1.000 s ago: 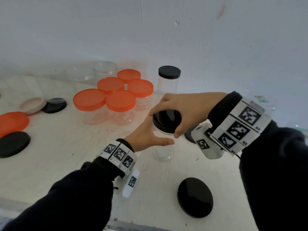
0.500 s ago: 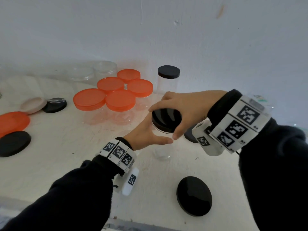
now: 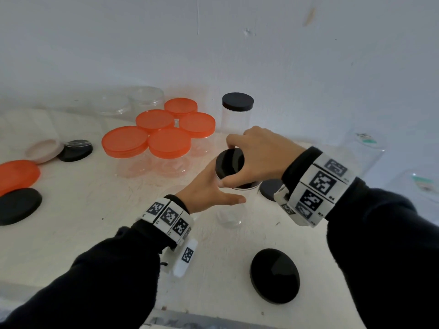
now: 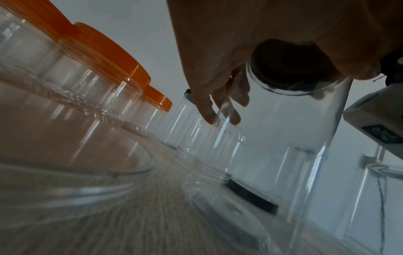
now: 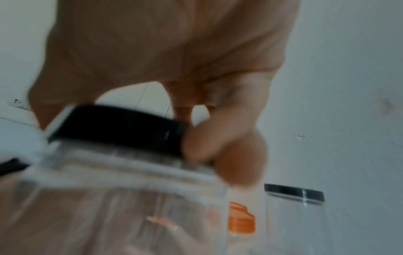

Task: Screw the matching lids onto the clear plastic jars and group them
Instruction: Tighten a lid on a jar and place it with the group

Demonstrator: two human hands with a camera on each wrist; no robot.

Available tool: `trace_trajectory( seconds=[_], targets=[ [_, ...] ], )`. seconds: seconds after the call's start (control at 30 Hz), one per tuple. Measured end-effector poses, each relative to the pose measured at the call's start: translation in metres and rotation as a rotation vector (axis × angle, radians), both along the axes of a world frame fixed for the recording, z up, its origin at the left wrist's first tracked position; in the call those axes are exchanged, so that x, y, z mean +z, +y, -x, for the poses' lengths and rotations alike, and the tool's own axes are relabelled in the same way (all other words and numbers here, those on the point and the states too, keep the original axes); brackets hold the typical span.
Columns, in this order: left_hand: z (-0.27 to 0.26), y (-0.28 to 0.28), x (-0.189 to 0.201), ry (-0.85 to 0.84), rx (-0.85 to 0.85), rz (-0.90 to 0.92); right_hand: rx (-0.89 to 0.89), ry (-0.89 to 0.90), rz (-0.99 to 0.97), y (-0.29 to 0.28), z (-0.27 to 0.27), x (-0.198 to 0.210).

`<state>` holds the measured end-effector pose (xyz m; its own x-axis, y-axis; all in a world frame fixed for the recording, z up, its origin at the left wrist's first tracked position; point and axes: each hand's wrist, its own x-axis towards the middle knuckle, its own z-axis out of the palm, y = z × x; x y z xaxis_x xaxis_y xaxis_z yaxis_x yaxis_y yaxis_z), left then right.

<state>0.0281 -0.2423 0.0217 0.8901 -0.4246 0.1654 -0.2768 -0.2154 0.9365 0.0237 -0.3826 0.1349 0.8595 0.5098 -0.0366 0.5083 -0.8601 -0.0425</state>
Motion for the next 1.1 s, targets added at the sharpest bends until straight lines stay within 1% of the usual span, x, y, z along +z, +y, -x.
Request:
trace_trajectory(
  seconds=[0.07, 0.1, 0.13, 0.17, 0.23, 0.27, 0.3, 0.43, 0.67, 0.73, 0.8, 0.9, 0.93, 1.0, 1.1],
  targets=[
    [-0.001, 0.001, -0.001, 0.003, -0.011, 0.001, -0.041, -0.082, 0.078, 0.003, 0.003, -0.001],
    [-0.001, 0.002, -0.001, 0.003, -0.022, -0.001, -0.046, -0.090, 0.131, 0.003, 0.003, 0.000],
    [-0.002, 0.002, 0.000, 0.010, -0.032, -0.002, -0.038, -0.060, 0.169, 0.002, 0.002, 0.001],
    [-0.002, 0.003, 0.000, 0.014, -0.032, -0.004, -0.010, 0.019, 0.174, 0.000, 0.000, 0.003],
    [-0.002, 0.002, 0.001, 0.005, -0.031, -0.020, 0.110, 0.236, 0.093, -0.005, -0.002, 0.008],
    [-0.001, 0.002, 0.002, 0.001, -0.021, -0.031, 0.165, 0.307, 0.063, -0.006, -0.002, 0.011],
    [-0.001, 0.002, 0.002, -0.004, -0.014, -0.039, 0.196, 0.338, 0.051, -0.007, -0.003, 0.012],
    [-0.003, 0.002, 0.000, -0.026, 0.000, -0.064, 0.152, 0.273, -0.023, -0.007, -0.005, 0.012],
    [-0.003, 0.000, -0.001, -0.015, -0.018, -0.021, 0.026, -0.042, 0.034, 0.001, 0.000, 0.003],
    [-0.003, 0.001, -0.002, -0.012, -0.021, -0.016, -0.026, -0.081, 0.048, 0.004, 0.002, 0.001],
    [-0.004, 0.002, -0.002, -0.012, -0.031, -0.017, -0.045, -0.021, 0.105, 0.004, 0.001, 0.003],
    [-0.006, 0.004, -0.002, -0.021, -0.031, -0.047, 0.047, 0.268, 0.151, -0.001, -0.003, 0.011],
    [-0.006, 0.004, -0.003, -0.033, -0.023, -0.067, 0.088, 0.331, 0.149, -0.003, -0.004, 0.015],
    [-0.007, 0.003, -0.003, -0.038, -0.023, -0.088, 0.130, 0.345, 0.119, -0.004, -0.006, 0.018],
    [-0.006, 0.003, -0.003, -0.027, -0.017, -0.055, 0.117, 0.212, 0.064, -0.002, -0.005, 0.014]
  ],
)
